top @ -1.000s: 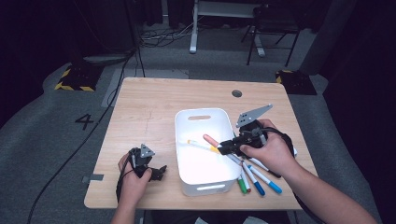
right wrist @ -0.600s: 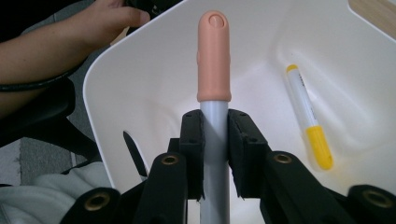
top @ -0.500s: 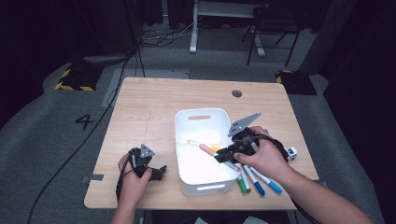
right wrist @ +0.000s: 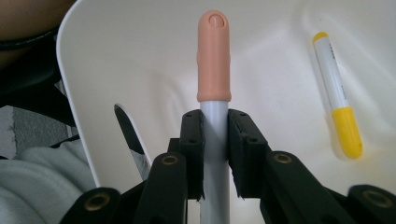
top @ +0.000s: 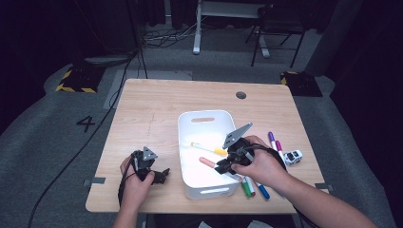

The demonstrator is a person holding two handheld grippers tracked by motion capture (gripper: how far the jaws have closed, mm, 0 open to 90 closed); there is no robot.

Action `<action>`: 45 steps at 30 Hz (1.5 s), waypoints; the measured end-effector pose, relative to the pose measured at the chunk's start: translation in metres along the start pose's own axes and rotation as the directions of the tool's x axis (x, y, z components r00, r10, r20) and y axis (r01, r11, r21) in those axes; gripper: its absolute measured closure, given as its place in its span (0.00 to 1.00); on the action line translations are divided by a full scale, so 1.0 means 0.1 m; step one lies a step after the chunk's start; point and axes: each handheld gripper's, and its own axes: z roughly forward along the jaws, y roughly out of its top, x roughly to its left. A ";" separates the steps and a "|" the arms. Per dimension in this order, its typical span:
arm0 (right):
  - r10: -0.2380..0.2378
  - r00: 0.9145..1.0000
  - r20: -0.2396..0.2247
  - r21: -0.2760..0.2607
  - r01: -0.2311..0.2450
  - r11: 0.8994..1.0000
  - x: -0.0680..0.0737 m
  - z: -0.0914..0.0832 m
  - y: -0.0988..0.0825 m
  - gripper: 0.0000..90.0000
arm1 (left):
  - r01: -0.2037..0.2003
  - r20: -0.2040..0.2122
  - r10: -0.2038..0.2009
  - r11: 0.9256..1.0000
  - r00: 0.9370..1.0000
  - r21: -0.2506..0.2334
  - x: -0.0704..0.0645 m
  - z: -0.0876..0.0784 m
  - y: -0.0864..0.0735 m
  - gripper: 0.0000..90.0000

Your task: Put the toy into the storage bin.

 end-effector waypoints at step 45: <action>0.018 0.992 0.121 -0.069 -0.010 0.998 -0.08 -0.16 0.03 0.62 | 0.002 0.000 -0.002 1.000 1.000 0.000 0.00 0.00 0.00 0.00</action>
